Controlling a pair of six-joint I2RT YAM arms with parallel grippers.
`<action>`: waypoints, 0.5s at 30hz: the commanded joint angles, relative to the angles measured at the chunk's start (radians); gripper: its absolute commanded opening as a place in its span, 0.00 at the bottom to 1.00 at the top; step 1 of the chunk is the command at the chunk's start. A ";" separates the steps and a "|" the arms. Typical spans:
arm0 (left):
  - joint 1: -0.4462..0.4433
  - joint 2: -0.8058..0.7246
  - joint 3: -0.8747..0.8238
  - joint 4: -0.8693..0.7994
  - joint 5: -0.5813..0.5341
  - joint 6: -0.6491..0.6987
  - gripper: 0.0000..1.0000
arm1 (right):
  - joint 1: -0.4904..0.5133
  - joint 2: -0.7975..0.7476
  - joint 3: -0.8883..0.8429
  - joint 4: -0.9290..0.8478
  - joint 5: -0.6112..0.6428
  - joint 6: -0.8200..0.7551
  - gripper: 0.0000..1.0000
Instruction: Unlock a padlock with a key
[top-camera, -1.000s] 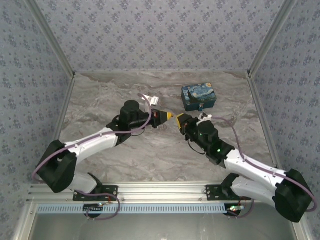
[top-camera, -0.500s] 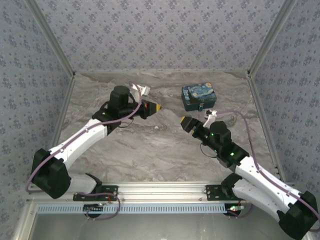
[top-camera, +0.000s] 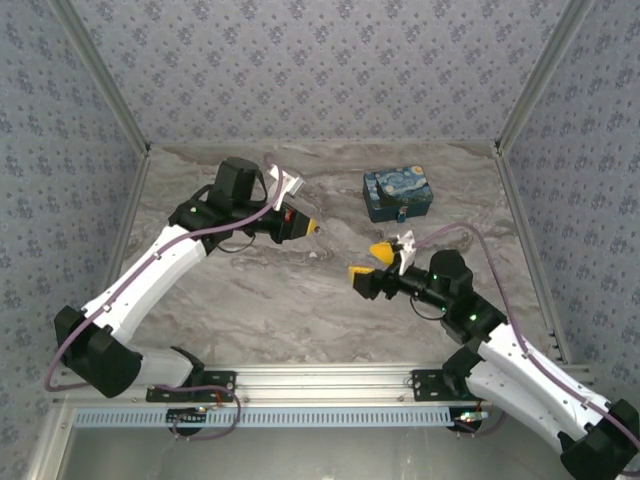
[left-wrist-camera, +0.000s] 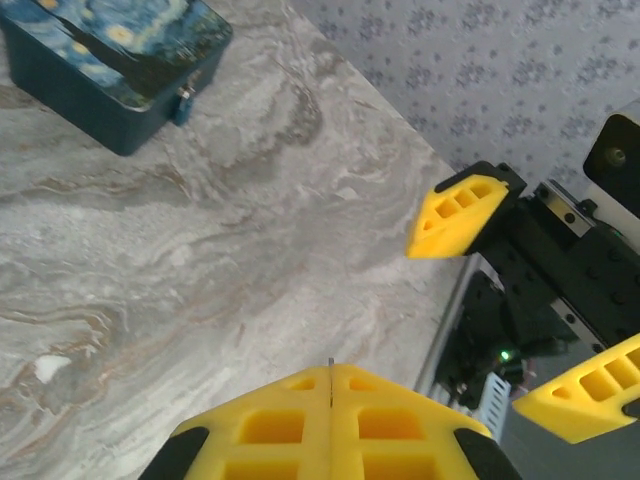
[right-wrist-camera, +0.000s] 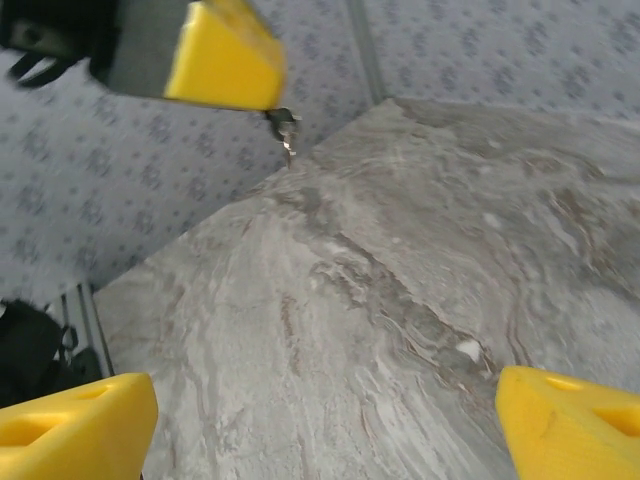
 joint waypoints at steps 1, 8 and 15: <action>-0.002 0.013 0.045 -0.098 0.087 0.066 0.00 | 0.022 0.023 0.008 0.101 -0.081 -0.181 0.89; -0.019 0.012 0.039 -0.098 0.153 0.102 0.00 | 0.029 0.204 0.065 0.270 -0.195 -0.185 0.82; -0.024 0.010 0.024 -0.098 0.174 0.134 0.00 | 0.033 0.358 0.163 0.319 -0.261 -0.166 0.64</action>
